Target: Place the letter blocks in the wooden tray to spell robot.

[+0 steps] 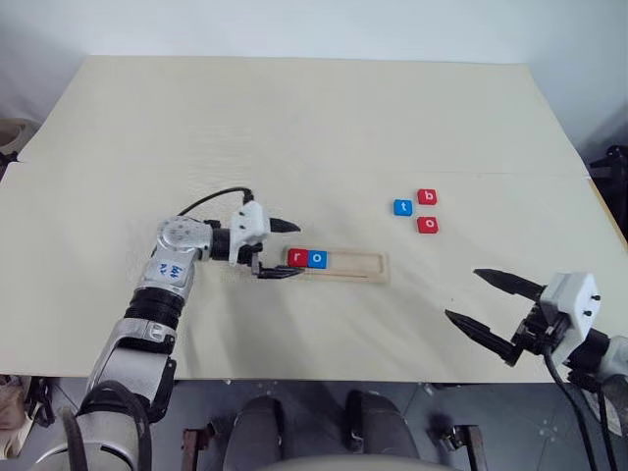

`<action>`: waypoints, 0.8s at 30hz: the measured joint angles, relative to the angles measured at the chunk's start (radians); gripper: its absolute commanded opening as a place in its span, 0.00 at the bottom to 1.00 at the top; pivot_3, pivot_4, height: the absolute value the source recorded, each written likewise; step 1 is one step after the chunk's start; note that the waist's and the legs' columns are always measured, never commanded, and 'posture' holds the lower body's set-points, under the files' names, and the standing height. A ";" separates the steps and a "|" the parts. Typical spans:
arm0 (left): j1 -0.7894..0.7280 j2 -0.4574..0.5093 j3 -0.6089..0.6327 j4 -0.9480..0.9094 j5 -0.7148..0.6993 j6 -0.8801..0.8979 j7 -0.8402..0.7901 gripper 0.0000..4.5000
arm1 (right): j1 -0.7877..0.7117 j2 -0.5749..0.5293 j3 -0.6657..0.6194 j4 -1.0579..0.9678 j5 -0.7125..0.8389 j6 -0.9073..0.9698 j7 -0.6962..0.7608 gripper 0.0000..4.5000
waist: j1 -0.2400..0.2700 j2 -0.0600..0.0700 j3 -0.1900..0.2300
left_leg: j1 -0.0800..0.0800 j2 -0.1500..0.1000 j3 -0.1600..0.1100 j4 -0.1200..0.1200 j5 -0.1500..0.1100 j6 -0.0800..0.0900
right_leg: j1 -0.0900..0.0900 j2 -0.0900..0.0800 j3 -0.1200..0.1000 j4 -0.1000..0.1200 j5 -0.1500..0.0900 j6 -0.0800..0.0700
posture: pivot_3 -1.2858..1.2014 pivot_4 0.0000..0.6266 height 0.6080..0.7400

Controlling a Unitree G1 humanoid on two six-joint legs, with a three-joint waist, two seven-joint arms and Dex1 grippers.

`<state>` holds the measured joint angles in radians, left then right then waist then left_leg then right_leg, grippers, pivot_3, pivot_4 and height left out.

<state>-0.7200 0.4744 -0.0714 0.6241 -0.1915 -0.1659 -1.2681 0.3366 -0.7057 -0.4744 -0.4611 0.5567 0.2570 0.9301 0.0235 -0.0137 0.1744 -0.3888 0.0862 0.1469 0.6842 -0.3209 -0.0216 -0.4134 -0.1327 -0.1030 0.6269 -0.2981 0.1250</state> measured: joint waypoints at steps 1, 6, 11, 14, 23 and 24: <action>0.014 0.021 0.020 -0.008 -0.020 0.000 -0.019 0.99 | 0.014 0.001 -0.016 0.006 -0.001 -0.008 0.000 1.00 | -0.002 0.000 0.000 | 0.000 0.000 0.000 0.000 0.000 0.000 | 0.000 0.000 0.000 0.000 0.000 0.000 | 0.52 0.24 1.00; 0.160 0.135 0.119 -0.087 -0.099 -0.010 -0.079 0.99 | 0.066 0.043 -0.081 0.073 0.000 -0.032 -0.017 1.00 | -0.006 0.000 0.000 | 0.001 0.000 0.000 -0.001 0.000 0.000 | 0.000 0.000 0.001 0.000 0.000 0.000 | 0.52 0.24 1.00; 0.309 0.200 0.188 -0.197 -0.137 0.034 -0.061 0.99 | 0.045 0.070 -0.082 0.137 -0.031 -0.097 -0.036 1.00 | -0.003 0.000 0.000 | 0.002 0.000 -0.001 -0.001 0.000 0.001 | 0.001 0.000 0.000 -0.001 0.000 0.000 | 0.52 0.24 1.00; 0.359 0.207 0.223 -0.261 -0.162 0.073 -0.026 0.99 | -0.037 0.081 -0.062 0.175 -0.046 -0.111 -0.064 1.00 | -0.004 0.000 0.000 | 0.002 0.000 0.000 -0.001 0.000 0.001 | 0.001 -0.001 0.001 -0.001 0.000 0.000 | 0.52 0.24 1.00; 0.464 0.191 0.245 -0.498 -0.223 0.187 0.067 0.99 | -0.527 0.001 0.189 0.233 -0.070 0.250 -0.236 1.00 | -0.030 0.002 0.000 | 0.002 0.001 0.000 -0.001 0.000 0.000 | -0.001 0.000 0.001 0.001 -0.001 -0.002 | 0.52 0.24 1.00; 0.471 0.186 0.245 -0.516 -0.227 0.194 0.076 0.99 | -0.584 -0.001 0.216 0.240 -0.076 0.297 -0.259 1.00 | -0.029 0.002 0.000 | 0.002 0.001 0.000 -0.002 0.000 0.000 | -0.002 0.000 0.001 0.002 -0.001 -0.002 | 0.52 0.24 1.00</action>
<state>-0.2487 0.6608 0.1735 0.1083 -0.4186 0.0282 -1.1926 -0.2472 -0.7064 -0.2582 -0.2213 0.4804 0.5537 0.6707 -0.0052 -0.0117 0.1745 -0.3872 0.0869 0.1466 0.6823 -0.3208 -0.0216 -0.4152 -0.1329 -0.1019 0.6285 -0.2991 0.1227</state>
